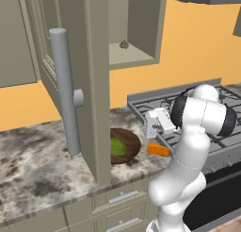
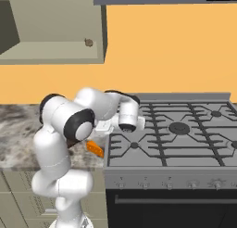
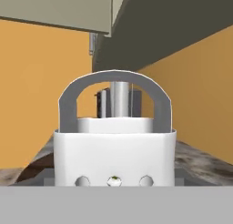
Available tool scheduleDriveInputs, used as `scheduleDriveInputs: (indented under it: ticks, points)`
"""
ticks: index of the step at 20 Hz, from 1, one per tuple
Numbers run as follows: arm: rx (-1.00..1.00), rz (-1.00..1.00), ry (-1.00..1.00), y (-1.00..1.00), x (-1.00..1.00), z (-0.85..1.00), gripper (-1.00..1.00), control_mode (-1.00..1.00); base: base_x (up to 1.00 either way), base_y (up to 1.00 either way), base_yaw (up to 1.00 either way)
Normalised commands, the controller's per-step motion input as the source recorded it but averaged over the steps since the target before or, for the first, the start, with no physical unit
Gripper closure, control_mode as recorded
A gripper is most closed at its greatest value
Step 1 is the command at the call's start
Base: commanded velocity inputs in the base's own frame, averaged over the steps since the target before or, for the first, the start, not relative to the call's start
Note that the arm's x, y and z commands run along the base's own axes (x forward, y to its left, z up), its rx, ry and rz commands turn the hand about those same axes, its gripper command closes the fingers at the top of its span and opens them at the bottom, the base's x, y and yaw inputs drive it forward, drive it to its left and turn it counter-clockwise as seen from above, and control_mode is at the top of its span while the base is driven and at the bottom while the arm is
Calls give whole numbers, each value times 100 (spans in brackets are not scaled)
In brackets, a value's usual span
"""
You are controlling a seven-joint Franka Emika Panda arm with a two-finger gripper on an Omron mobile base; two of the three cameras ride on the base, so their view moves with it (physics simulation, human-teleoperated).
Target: Pick the cheese from the fridge and the cheese grater from the cabinet and place them next to the salad bowl.
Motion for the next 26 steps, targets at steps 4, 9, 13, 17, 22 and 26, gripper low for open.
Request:
scheduleDriveInputs:
  ticks: [4, 9, 13, 17, 22, 26]
  points:
    - [0, 0, 0, 0, 29, -28, 100, -100, 0, 0, 0]
    - [0, 0, 0, 0, 20, -31, 100, -100, 0, 0, 0]
    - [0, 0, -1, 0, 20, -28, 100, -100, 0, 0, 0]
    - [0, 0, -5, 0, 17, -19, 100, -100, 0, 0, 0]
    - [0, 0, -6, 0, 16, -18, 100, -100, 0, 0, 0]
    - [0, 0, -2, 0, 17, -19, 100, -100, 0, 0, 0]
